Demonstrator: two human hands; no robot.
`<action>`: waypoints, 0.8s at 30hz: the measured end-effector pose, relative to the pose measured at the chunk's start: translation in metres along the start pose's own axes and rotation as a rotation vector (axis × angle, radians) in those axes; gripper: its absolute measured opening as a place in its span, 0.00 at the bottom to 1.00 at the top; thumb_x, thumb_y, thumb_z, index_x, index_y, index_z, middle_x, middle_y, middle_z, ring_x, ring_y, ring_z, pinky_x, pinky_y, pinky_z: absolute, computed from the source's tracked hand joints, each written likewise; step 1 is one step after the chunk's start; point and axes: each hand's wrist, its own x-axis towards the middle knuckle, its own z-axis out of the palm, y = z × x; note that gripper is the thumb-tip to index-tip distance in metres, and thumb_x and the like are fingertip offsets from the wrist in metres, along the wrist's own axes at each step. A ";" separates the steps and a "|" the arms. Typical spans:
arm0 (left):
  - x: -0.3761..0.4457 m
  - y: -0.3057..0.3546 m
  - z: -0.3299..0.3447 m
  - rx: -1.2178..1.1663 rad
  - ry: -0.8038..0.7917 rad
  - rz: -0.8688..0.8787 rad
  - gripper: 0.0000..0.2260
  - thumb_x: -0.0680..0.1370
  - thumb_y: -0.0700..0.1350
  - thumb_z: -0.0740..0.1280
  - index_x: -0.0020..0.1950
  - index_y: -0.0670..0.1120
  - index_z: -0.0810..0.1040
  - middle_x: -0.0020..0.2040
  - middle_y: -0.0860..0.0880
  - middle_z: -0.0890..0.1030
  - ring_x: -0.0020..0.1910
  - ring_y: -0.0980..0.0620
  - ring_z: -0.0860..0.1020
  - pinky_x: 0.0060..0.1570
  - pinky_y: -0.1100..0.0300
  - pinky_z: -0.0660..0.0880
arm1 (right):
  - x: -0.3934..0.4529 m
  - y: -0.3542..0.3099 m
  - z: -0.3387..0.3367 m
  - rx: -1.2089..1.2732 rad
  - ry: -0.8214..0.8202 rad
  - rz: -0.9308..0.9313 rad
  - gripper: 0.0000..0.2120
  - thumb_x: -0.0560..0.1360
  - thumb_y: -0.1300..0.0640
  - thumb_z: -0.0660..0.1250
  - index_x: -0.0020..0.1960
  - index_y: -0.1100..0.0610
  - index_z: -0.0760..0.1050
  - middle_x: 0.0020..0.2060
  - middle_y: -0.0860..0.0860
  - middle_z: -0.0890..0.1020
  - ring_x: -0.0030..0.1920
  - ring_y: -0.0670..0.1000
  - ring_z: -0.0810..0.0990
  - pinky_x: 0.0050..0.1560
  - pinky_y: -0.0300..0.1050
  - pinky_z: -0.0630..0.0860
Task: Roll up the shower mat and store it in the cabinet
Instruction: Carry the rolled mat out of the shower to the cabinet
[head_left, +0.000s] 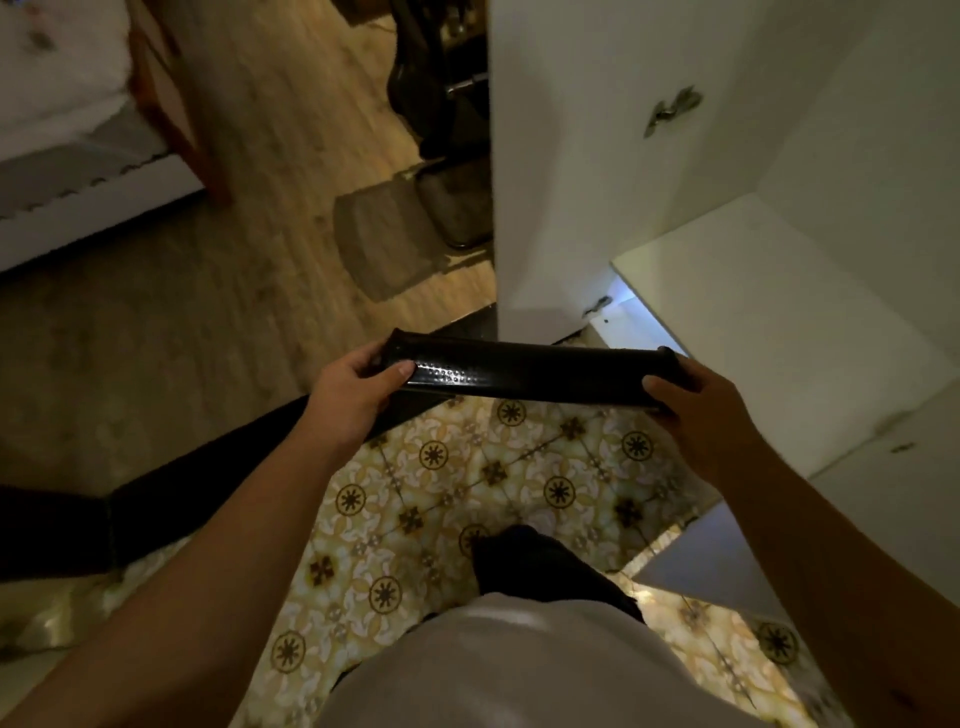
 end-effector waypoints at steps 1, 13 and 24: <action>0.015 0.004 0.011 0.006 -0.022 -0.015 0.15 0.75 0.39 0.69 0.63 0.44 0.78 0.49 0.49 0.85 0.45 0.54 0.84 0.37 0.66 0.77 | 0.011 0.001 -0.009 0.030 0.031 0.005 0.17 0.67 0.50 0.75 0.55 0.41 0.82 0.50 0.45 0.85 0.54 0.50 0.83 0.53 0.46 0.79; 0.154 0.053 0.121 0.237 -0.276 0.041 0.16 0.76 0.44 0.69 0.64 0.49 0.78 0.57 0.48 0.82 0.57 0.47 0.80 0.62 0.46 0.74 | 0.077 -0.014 -0.075 0.225 0.323 0.082 0.15 0.72 0.62 0.73 0.55 0.47 0.82 0.49 0.49 0.85 0.51 0.50 0.84 0.50 0.47 0.80; 0.274 0.050 0.231 0.363 -0.611 0.005 0.11 0.75 0.46 0.70 0.54 0.61 0.82 0.45 0.57 0.84 0.42 0.56 0.80 0.38 0.59 0.74 | 0.087 0.010 -0.109 0.356 0.638 0.158 0.14 0.75 0.67 0.68 0.53 0.50 0.82 0.49 0.47 0.86 0.50 0.48 0.84 0.51 0.45 0.78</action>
